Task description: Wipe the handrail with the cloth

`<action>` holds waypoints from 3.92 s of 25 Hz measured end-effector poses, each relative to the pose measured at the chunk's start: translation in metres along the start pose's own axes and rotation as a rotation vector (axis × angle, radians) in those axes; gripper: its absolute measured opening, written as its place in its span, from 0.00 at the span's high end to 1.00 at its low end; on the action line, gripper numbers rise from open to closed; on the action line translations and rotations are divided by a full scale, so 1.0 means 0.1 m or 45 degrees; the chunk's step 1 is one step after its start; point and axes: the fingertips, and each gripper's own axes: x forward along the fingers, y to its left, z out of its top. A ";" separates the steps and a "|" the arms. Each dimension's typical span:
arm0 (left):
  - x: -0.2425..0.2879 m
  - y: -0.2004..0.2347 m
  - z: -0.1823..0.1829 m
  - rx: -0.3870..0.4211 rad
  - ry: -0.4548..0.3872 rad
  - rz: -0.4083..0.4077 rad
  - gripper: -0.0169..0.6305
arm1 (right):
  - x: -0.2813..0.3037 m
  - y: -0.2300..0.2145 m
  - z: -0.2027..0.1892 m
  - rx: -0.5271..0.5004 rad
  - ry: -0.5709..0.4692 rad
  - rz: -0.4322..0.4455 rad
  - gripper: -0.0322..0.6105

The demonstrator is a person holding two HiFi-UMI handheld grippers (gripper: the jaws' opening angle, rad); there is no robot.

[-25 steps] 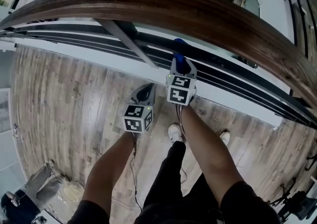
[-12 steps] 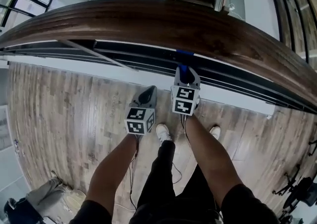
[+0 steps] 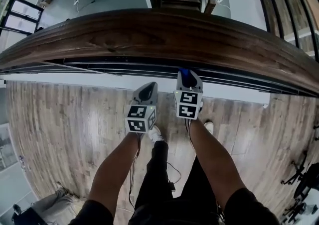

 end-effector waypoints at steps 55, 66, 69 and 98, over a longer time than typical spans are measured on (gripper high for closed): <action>2.38 -5.41 0.24 0.178 0.170 -0.472 0.97 | -2.29 -7.31 -0.89 0.070 0.198 -0.619 0.79; 2.24 -4.21 -0.17 0.030 0.103 -0.351 0.97 | -2.03 -6.38 -0.82 0.100 -0.051 -0.520 0.79; 1.90 -3.63 -0.19 -0.049 0.051 -0.304 0.97 | -1.89 -5.24 -0.55 0.062 -0.135 -0.339 0.79; -0.57 2.82 -1.22 -0.031 -0.054 0.222 0.97 | 1.06 2.61 -0.95 -0.044 -0.045 0.394 0.79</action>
